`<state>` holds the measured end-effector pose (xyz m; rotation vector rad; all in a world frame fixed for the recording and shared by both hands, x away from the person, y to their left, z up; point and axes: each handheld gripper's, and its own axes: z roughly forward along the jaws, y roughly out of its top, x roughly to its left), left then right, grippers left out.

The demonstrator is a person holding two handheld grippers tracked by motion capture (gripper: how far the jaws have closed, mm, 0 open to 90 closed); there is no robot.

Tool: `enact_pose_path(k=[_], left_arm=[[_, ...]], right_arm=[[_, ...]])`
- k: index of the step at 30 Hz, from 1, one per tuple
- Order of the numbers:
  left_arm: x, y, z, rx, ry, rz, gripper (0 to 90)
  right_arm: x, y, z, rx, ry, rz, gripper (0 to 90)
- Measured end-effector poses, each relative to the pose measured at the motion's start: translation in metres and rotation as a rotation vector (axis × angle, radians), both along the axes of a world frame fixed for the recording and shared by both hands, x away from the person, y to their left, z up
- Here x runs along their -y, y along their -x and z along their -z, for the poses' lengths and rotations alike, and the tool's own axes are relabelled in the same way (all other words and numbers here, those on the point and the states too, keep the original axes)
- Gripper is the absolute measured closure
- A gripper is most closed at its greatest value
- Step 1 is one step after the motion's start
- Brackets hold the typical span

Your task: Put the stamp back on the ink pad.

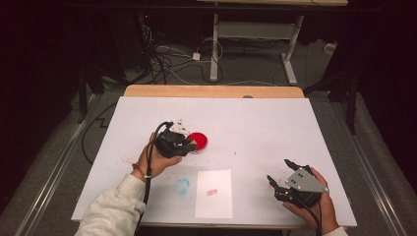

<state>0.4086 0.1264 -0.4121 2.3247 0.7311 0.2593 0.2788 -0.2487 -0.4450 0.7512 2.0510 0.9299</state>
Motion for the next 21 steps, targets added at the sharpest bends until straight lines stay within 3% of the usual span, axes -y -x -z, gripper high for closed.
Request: enact_pose_path(k=[3, 9, 21], left_arm=[[0.005, -0.012, 0.005, -0.017, -0.024, -0.004, 73.1], [0.008, -0.034, 0.017, -0.062, -0.030, -0.029, 72.9], [0.015, -0.054, 0.029, -0.094, -0.069, -0.052, 72.5]], right_arm=[[0.000, 0.000, 0.001, -0.004, 0.005, -0.002, 28.6], [0.001, 0.000, 0.002, -0.008, 0.008, 0.000, 28.7], [0.001, 0.000, 0.003, -0.022, 0.018, -0.006, 28.7]])
